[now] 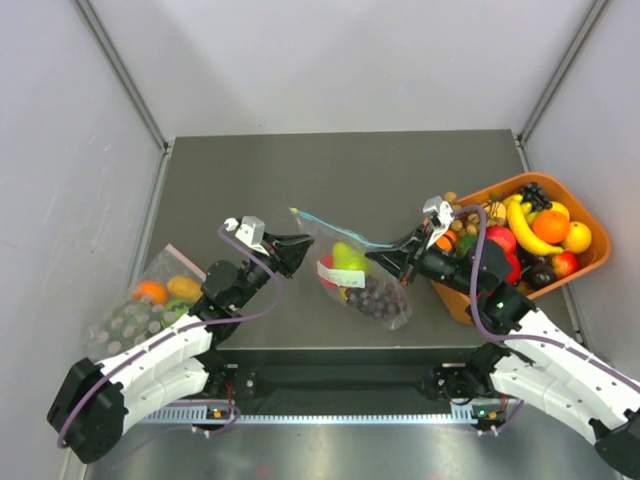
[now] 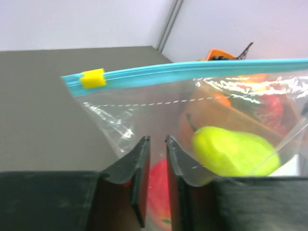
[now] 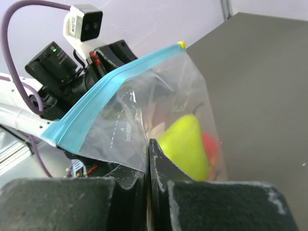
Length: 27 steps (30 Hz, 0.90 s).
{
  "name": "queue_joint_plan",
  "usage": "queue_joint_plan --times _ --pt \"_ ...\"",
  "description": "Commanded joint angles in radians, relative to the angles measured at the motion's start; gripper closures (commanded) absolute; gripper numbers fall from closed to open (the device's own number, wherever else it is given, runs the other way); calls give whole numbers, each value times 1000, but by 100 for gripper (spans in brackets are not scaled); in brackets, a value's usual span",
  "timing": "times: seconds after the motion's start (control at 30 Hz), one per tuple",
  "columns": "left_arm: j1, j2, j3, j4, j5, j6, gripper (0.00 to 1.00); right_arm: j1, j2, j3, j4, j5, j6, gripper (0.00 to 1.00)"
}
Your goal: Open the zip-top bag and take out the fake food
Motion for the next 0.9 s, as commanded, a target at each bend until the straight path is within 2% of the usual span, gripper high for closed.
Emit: queue_joint_plan --times 0.0,0.2,0.33,0.6,0.73,0.87 --pt "1 1 9 109 94 -33 72 -18 2 -20 152 -57 83 100" --pt "4 -7 -31 186 120 -91 48 -21 -10 -19 193 -79 115 100" --pt "10 17 -26 197 154 -99 42 -26 -12 -15 224 -131 150 100" --pt "12 37 -49 246 170 -125 42 -43 -21 -37 359 -211 275 100" --pt "12 44 -45 230 171 -123 40 -46 -36 -34 367 -222 289 100" --pt "12 56 -69 296 184 -148 38 -48 -38 -29 365 -245 295 100"
